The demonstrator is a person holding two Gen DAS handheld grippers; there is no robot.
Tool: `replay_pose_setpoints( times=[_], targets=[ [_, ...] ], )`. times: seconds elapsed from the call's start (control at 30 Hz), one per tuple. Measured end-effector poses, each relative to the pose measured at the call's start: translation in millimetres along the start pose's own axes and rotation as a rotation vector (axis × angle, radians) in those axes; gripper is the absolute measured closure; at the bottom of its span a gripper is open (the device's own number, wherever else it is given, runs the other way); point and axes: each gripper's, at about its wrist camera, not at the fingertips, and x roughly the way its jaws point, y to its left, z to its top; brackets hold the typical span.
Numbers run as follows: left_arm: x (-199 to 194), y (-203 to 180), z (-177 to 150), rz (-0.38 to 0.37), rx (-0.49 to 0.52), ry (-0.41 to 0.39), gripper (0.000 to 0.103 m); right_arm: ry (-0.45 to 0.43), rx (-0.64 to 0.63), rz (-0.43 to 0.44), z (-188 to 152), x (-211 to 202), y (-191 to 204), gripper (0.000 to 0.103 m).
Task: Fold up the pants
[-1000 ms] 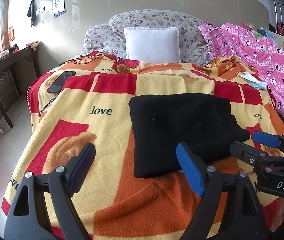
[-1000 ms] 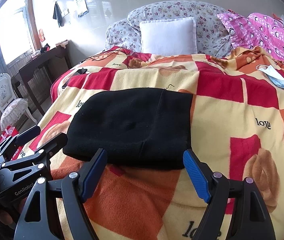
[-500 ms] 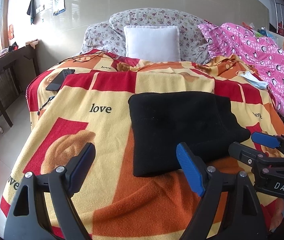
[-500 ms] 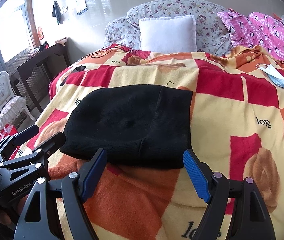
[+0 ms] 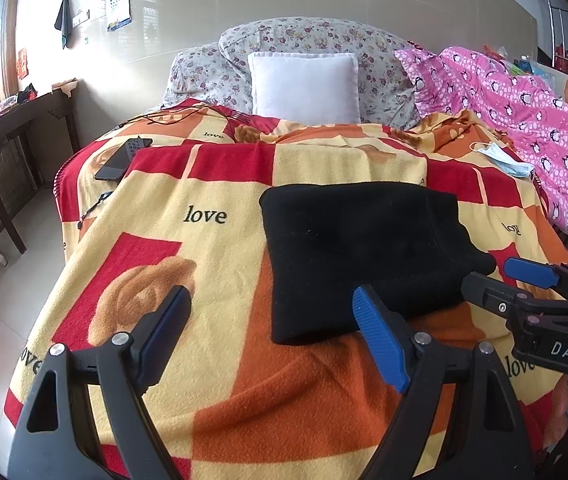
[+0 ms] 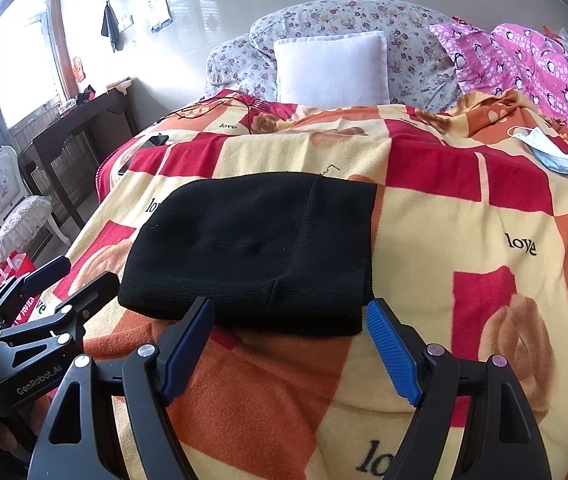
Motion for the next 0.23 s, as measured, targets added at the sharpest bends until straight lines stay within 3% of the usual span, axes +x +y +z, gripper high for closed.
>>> replay_pose_setpoints(
  times=[0.23],
  targets=[
    [-3.3,9.0,-2.8,-0.003,-0.005,0.000,0.019,-0.005,0.001,-0.004,-0.1,-3.0,-3.4,0.023]
  ],
)
